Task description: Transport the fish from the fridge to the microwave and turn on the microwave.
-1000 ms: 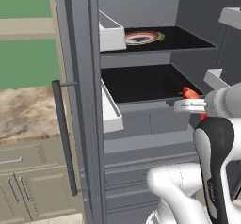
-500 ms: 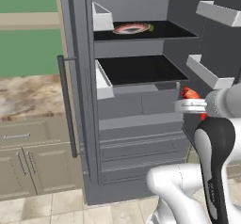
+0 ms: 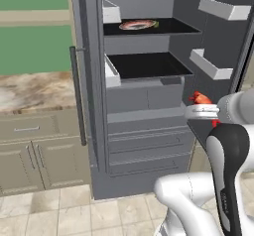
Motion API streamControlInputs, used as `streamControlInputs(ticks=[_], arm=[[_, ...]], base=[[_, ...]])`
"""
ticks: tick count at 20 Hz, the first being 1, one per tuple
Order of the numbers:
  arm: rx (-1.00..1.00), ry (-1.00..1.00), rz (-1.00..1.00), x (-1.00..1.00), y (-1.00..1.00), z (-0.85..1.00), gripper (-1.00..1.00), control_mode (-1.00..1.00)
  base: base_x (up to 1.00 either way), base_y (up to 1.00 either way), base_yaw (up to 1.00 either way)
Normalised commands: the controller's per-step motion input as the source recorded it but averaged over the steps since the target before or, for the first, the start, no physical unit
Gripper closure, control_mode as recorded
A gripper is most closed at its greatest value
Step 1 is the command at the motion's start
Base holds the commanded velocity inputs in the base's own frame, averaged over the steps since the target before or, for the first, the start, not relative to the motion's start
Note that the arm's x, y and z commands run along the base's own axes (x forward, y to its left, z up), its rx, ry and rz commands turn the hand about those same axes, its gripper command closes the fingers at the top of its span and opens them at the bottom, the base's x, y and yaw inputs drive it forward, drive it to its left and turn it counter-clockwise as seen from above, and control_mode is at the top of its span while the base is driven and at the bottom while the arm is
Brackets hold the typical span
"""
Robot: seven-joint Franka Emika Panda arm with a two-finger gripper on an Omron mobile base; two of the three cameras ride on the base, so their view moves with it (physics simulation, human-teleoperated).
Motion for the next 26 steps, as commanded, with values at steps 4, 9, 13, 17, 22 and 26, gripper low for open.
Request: streamControlInputs(ticks=[4, 9, 13, 17, 22, 26], arm=[[0.0, 0.0, 0.0, 0.0, 0.0, 0.0, 1.0, 1.0], [0.0, 0.0, 0.0, 0.0, 0.0, 0.0, 1.0, 1.0], [0.0, 0.0, 0.0, 0.0, 0.0, 0.0, 1.0, 1.0], [0.0, 0.0, 0.0, 0.0, 0.0, 0.0, 1.0, 1.0], [0.0, 0.0, 0.0, 0.0, 0.0, 0.0, 1.0, 1.0], [0.0, 0.0, 0.0, 0.0, 0.0, 0.0, 1.0, 1.0]], base=[[-0.42, 0.58, 0.0], [-0.37, 0.65, 0.0], [-0.3, 0.63, 0.0], [-0.18, 0.68, 0.0], [-0.04, 0.65, 0.0], [0.0, 0.63, 0.0]])
